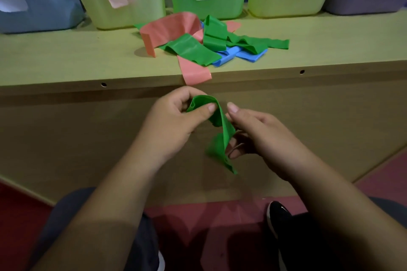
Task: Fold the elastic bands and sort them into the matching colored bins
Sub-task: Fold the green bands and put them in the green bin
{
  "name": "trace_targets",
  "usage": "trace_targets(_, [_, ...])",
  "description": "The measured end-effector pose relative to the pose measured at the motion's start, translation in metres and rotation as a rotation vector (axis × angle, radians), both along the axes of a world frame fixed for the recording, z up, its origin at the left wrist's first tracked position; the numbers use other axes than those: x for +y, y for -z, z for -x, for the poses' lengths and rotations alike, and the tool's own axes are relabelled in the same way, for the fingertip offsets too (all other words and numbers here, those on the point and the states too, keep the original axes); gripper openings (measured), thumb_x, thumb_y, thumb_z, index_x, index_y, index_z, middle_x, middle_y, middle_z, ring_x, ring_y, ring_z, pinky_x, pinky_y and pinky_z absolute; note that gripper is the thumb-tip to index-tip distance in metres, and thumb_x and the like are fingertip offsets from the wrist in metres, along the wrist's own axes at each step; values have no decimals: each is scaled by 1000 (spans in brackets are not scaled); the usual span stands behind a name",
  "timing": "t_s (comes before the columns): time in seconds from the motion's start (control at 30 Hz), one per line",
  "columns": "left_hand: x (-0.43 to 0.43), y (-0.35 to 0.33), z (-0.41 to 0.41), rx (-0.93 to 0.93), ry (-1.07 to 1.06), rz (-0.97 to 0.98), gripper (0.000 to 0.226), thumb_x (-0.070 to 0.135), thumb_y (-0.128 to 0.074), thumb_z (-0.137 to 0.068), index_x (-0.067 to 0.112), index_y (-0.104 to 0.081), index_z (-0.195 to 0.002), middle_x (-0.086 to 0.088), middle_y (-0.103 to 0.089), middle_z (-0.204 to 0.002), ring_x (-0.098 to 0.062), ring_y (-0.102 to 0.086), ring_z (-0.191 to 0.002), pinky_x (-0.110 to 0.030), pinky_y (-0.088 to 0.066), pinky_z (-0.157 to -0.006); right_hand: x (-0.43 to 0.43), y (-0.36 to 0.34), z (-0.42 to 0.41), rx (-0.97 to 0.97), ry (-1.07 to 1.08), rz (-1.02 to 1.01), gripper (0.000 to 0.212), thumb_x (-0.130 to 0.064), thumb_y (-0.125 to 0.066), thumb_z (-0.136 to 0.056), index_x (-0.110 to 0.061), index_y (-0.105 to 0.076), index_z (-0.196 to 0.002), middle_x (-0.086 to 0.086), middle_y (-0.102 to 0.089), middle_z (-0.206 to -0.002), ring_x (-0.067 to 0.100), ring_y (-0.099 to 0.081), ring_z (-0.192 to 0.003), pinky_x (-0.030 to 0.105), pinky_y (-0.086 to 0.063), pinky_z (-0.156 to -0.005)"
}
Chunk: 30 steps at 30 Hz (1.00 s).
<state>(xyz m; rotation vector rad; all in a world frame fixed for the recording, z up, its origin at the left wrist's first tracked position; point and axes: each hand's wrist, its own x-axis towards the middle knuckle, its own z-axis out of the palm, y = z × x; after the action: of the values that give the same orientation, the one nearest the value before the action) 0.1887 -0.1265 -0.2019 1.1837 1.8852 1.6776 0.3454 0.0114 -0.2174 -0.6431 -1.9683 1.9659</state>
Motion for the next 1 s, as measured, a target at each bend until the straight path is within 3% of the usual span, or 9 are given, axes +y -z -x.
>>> trace_targets(0.13, [10, 6, 6, 0, -10, 12, 5, 15, -79, -94, 19, -77, -94, 7, -73, -84, -9, -63, -78, -33, -52, -77, 11, 16, 4, 35, 2, 181, 43, -34, -57, -109, 7, -69, -113, 14, -61, -88, 24, -61, -79, 40, -53, -78])
trace_targets(0.27, [20, 15, 10, 7, -38, 21, 4, 15, -80, -93, 16, -77, -93, 6, -72, -81, -9, -63, -77, -31, -51, -77, 23, 24, 9, 63, -32, 231, 31, -17, -58, -107, 8, -68, -123, 10, -67, -83, 21, -62, -78, 38, -54, -81])
trace_targets(0.47, [28, 24, 15, 9, -56, 50, 6, 16, -81, -90, 17, -78, -94, 2, -76, -88, -11, -66, -82, -39, -55, -82, 33, 34, 19, -22, -33, 164, 22, -20, -68, -102, -6, -74, -118, 11, -68, -83, 18, -63, -69, 36, -59, -74])
trace_targets(0.6, [32, 25, 14, 15, -118, 94, 14, 17, -82, -91, 22, -76, -102, 4, -79, -93, -10, -72, -85, -37, -59, -84, 40, 38, 18, -112, -180, 69, 18, -25, -62, -107, -15, -77, -108, 6, -65, -84, 14, -58, -67, 34, -54, -71])
trace_targets(0.7, [33, 23, 12, -19, -141, 146, 22, 19, -82, -92, 18, -64, -104, -4, -78, -86, -23, -75, -78, -49, -63, -80, 45, 40, 17, -205, -233, -5, 20, -30, -61, -108, -22, -78, -105, 0, -70, -90, 16, -60, -74, 41, -54, -81])
trace_targets(0.8, [30, 23, 11, 100, -143, 238, 21, 26, -85, -88, 22, -65, -91, -3, -74, -74, -18, -70, -65, -45, -59, -71, 50, 41, 16, -261, -173, -181, 18, -34, -62, -106, -29, -78, -115, -6, -77, -104, 13, -66, -89, 37, -54, -88])
trace_targets(0.9, [29, 26, 10, 153, -171, 327, 23, 31, -89, -82, 20, -69, -83, -1, -72, -67, -11, -60, -56, -33, -48, -61, 51, 42, 16, -142, -22, -179, 14, -23, -67, -103, -26, -77, -111, 1, -77, -99, 14, -69, -91, 38, -54, -88])
trace_targets(1.0, [30, 29, 9, 77, -136, 383, 20, 29, -89, -83, 18, -72, -83, 1, -69, -59, -6, -57, -50, -27, -43, -58, 46, 43, 14, 72, 91, -237, 11, -15, -73, -100, -20, -75, -111, 13, -73, -94, 18, -67, -87, 38, -54, -85])
